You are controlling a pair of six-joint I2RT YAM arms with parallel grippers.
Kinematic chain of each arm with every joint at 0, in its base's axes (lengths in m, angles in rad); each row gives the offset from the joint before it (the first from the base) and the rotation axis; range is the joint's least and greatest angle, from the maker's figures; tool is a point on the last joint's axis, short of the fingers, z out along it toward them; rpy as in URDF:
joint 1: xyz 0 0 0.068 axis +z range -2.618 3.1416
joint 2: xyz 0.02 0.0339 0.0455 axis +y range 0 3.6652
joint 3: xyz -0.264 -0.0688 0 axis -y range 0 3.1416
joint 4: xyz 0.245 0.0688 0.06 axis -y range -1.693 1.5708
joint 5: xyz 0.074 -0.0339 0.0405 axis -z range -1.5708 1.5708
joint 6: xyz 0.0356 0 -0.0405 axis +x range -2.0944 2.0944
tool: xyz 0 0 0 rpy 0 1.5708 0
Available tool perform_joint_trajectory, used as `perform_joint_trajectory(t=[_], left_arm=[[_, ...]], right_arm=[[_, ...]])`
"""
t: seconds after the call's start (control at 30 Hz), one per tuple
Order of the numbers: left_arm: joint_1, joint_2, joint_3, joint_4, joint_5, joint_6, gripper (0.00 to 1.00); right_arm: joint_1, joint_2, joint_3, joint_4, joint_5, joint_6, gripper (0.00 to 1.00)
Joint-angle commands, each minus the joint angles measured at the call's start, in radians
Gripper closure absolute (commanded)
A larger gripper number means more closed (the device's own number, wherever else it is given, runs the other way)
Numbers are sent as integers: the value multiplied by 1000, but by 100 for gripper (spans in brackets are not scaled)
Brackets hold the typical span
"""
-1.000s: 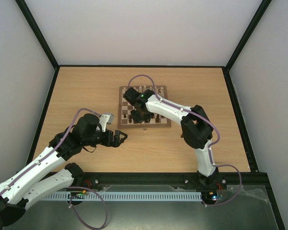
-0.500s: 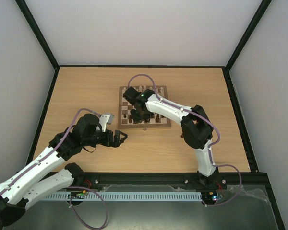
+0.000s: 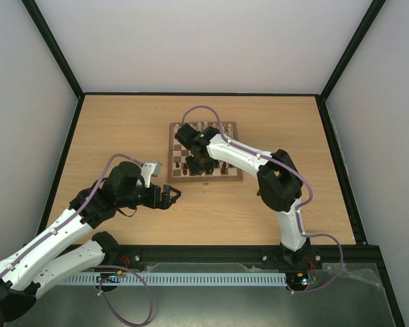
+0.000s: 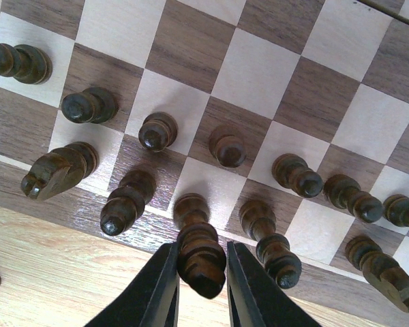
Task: Set up the chess pieces on the board
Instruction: Place the chess piece on the chessboard.
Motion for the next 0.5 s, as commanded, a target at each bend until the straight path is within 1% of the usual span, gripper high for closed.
perform_joint_trajectory(t=[0.0,0.4,0.47], left_arm=[[4,-6,16,-21,-1,-5,0],[5,-2,17,-19,2,-2,1],[5,-1,16,-18,3,-1,1]], right_arm=[[-5,-5,19,-63,17,-6,79],[-4,3,35,-72,30,-9,77],[-4,5,36,-75,31,-9,74]])
